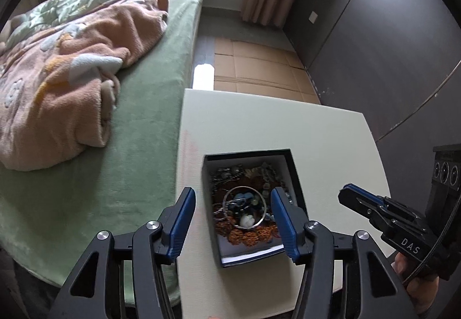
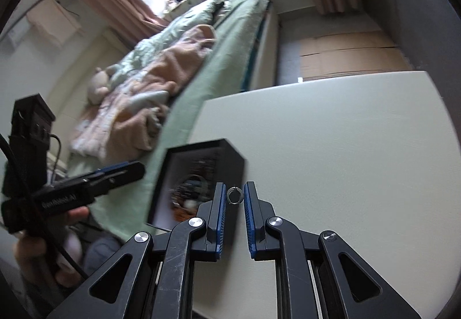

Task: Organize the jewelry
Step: 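Carry the ring into the box and open the right tool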

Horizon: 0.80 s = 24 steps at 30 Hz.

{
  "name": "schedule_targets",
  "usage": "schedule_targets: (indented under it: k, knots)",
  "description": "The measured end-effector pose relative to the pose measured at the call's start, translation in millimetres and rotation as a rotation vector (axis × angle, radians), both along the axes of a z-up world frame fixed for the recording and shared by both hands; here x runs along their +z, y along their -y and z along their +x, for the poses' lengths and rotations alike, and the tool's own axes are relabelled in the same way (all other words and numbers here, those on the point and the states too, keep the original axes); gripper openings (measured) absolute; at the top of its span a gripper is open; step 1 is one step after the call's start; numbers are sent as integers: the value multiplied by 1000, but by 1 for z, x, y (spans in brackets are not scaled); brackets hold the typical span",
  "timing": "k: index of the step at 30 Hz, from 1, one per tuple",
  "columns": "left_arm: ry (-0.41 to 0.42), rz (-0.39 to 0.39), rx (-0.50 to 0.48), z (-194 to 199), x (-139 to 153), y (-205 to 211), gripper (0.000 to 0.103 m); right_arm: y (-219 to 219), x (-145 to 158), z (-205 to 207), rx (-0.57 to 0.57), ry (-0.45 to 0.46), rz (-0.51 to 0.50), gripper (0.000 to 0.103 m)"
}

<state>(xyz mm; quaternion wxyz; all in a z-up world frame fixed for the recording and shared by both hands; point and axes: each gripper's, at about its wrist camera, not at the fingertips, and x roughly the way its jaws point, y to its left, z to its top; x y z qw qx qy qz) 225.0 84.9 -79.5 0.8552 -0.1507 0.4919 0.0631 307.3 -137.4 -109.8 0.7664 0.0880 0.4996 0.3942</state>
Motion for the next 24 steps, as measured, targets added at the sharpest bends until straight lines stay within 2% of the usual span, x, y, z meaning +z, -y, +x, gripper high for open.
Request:
schedule_targets:
  k: [2, 4, 6, 11, 13, 15, 16, 17, 21, 22, 23, 24]
  knots:
    - [13, 5, 3, -5, 3, -4, 58, -10, 3, -2, 19, -8, 25, 14]
    - [28, 3, 7, -10, 6, -8, 75, -18, 4, -2, 33, -14, 38, 14]
    - [43, -1, 16, -15, 9, -12, 86, -28, 4, -2, 44, -19, 47, 14]
    - [79, -18, 45, -27, 15, -22, 89, -47, -1, 1, 49, -40, 48, 15]
    - [102, -34, 57, -33, 17, -27, 102, -50, -3, 2, 44, -51, 56, 15]
    - [121, -53, 59, -37, 20, -30, 103, -49, -5, 4, 38, -63, 69, 26]
    - [131, -62, 59, -40, 22, -31, 103, -47, -6, 5, 27, -68, 73, 42]
    - [139, -67, 59, -42, 24, -31, 103, -44, -6, 5, 10, -69, 82, 52]
    - [205, -92, 59, -55, 34, -33, 103, -37, 0, 4, -8, -51, 86, 54]
    - [222, -98, 60, -59, 37, -33, 103, -36, 2, 4, -10, -47, 85, 62]
    - [235, -102, 59, -62, 39, -34, 103, -33, 6, 1, -16, -37, 73, 78]
    - [249, -106, 55, -66, 42, -34, 103, -30, 9, -1, -21, -30, 72, 85]
